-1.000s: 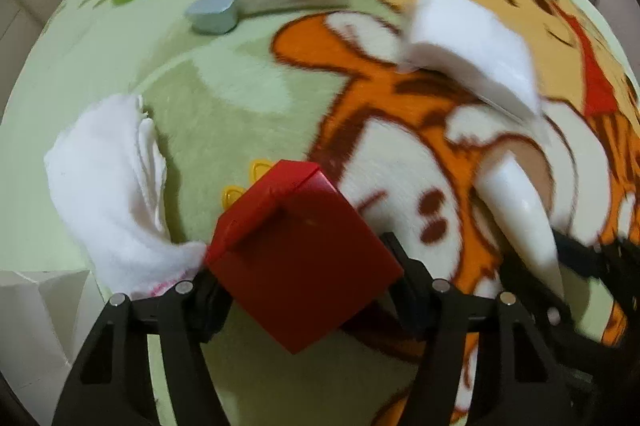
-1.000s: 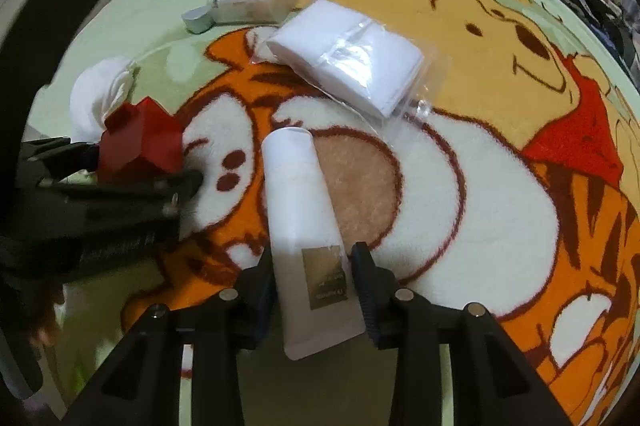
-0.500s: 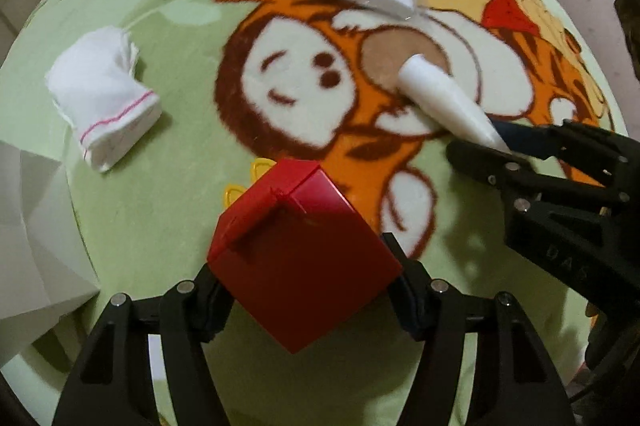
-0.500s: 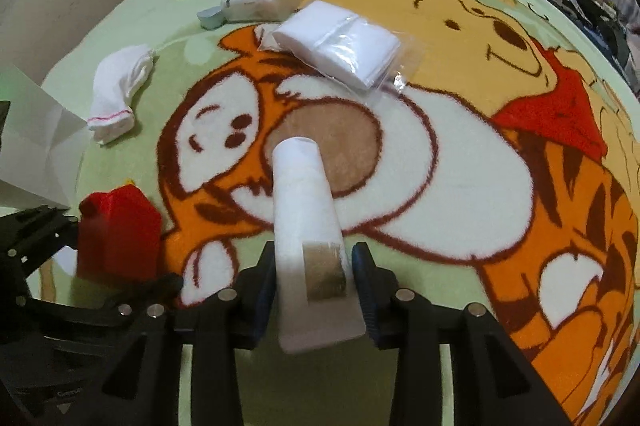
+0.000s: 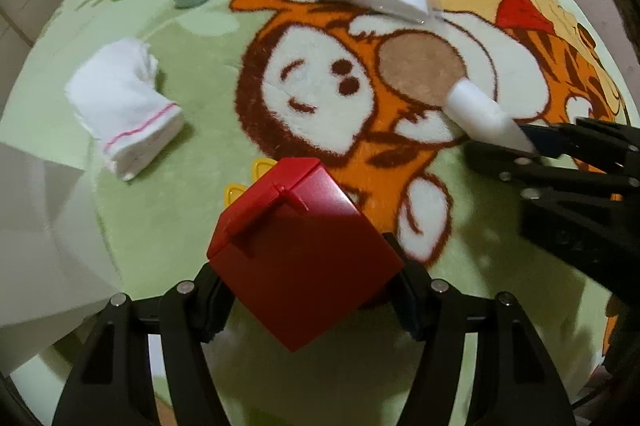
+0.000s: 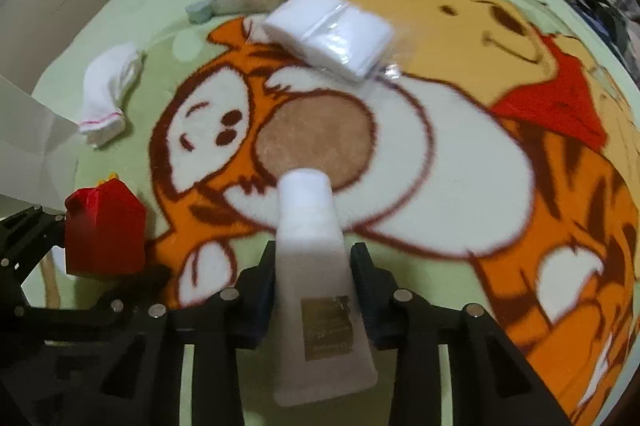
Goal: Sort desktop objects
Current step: 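Carry the red box and white tube over the white box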
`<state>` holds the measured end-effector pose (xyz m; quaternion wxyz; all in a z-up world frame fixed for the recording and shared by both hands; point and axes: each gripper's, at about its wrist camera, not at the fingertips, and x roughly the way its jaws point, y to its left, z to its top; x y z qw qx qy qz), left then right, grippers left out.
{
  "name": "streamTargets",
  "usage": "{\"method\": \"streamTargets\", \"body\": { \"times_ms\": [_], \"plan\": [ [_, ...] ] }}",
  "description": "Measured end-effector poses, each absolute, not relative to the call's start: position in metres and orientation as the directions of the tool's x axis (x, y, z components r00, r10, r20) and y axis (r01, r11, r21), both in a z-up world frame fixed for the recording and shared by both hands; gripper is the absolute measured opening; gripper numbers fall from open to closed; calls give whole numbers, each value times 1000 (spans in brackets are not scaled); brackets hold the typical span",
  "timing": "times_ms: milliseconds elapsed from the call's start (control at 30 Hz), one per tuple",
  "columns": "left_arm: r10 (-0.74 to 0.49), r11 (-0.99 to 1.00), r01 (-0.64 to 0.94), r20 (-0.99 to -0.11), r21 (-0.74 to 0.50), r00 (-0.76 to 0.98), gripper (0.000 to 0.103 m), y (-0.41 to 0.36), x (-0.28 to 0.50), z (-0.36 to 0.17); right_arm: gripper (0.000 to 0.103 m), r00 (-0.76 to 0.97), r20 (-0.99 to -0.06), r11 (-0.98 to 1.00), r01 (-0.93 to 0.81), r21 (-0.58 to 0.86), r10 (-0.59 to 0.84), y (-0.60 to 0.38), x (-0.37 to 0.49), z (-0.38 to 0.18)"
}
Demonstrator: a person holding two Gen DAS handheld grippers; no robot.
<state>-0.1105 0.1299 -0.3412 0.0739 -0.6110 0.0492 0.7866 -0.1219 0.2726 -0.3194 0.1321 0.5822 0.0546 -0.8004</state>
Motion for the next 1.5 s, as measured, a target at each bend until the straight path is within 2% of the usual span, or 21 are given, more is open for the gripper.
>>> {"method": "streamTargets", "body": {
  "times_ms": [233,333,467,700,867,1167,1500],
  "plan": [
    [70,-990,-138,-948,-28,-309,67,121,-94,-279,31,-349,-918,-977,162,136,-186,285,-89,-259],
    [81,-992,-121,-943,-44,-321,67,113,-94,-254,31,-353,-912,-977,123,177,-210,283,-107,-246],
    [92,-993,-103,-932,-59,-352,67,99,-81,-215,31,-367,-900,-971,110,211,-237,272,-89,-223],
    [56,-998,-31,-908,-48,-416,67,38,-38,-142,31,-425,-862,-957,199,210,-278,213,-60,-163],
    [-4,-998,51,-900,-21,-435,67,-12,-22,-109,31,-469,-821,-933,299,200,-326,154,-45,-117],
    [-126,-973,229,-894,27,-430,67,-101,-27,-90,31,-479,-793,-899,396,187,-376,67,-40,-81],
    [-155,-964,261,-903,49,-401,67,-142,-42,-104,31,-463,-819,-907,391,155,-339,21,-52,-86]
  ]
}}
